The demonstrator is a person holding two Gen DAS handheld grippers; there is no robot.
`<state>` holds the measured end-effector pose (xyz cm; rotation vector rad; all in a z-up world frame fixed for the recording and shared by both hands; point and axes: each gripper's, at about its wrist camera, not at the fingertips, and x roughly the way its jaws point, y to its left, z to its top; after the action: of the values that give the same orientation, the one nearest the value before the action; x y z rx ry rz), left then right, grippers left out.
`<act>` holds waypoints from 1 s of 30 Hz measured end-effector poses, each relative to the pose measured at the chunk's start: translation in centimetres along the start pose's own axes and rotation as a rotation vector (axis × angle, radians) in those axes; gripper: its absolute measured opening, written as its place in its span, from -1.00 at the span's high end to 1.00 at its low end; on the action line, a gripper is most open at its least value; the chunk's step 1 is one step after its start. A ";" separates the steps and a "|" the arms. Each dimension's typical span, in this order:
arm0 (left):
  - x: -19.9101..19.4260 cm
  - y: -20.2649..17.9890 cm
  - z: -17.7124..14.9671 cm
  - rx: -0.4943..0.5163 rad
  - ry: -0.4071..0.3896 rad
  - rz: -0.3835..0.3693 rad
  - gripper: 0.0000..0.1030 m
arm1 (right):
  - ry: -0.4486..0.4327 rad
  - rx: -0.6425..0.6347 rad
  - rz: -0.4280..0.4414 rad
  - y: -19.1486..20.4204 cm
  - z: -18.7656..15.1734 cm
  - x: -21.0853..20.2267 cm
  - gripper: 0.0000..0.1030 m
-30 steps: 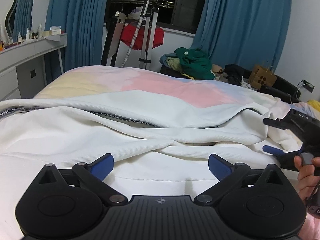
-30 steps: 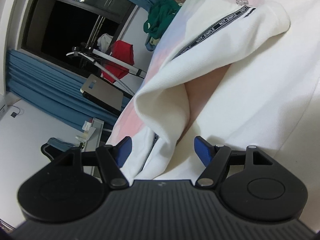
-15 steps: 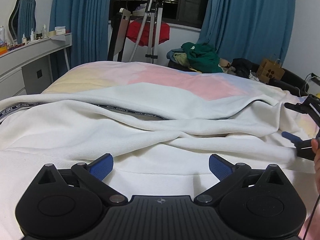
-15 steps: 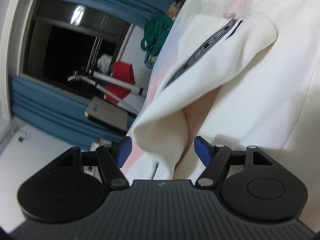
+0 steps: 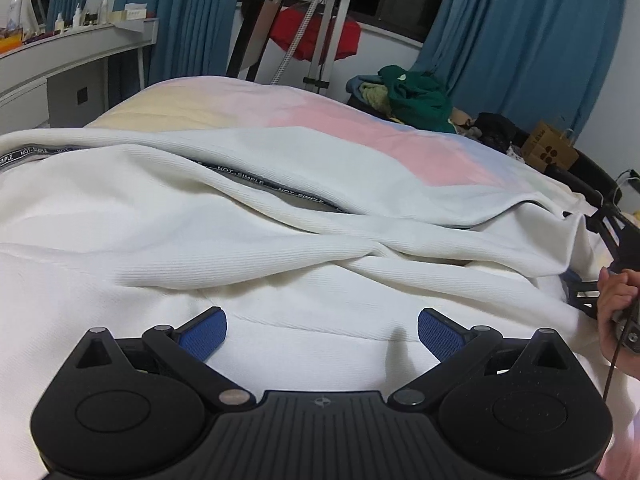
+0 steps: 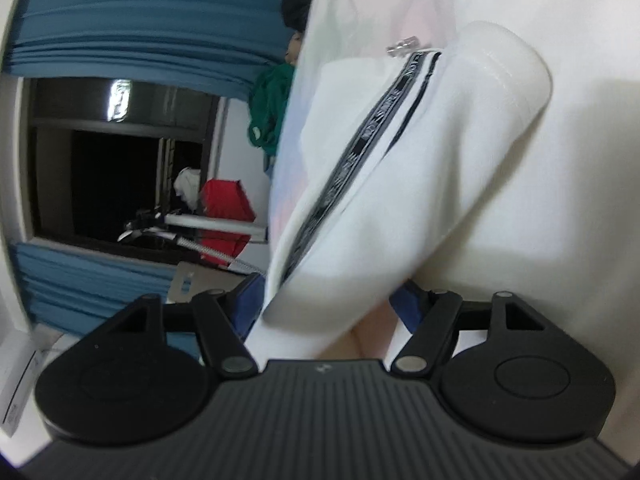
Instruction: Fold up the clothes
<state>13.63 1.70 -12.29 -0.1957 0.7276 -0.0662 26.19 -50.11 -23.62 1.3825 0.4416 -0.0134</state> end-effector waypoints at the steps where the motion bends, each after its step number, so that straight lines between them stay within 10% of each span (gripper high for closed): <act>1: 0.2 0.0 0.0 -0.001 -0.001 0.005 -0.99 | -0.025 -0.007 -0.005 -0.1 0.4 0.3 -0.33; 9: 1.0 -0.3 0.0 0.000 -0.010 0.030 -0.99 | -0.175 -0.080 -0.093 -0.2 5.2 1.2 0.83; 16: 1.2 -0.4 0.2 0.017 -0.018 0.042 -0.99 | -0.323 -0.330 -0.088 3.4 10.2 -0.8 0.89; 30: 1.3 0.1 1.2 0.001 -0.010 0.003 -0.99 | -0.186 -0.402 -0.384 1.2 10.8 1.0 0.58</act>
<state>15.39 1.85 -12.27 -0.1936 0.7181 -0.0630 30.60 -59.87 -21.49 0.8781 0.5158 -0.3471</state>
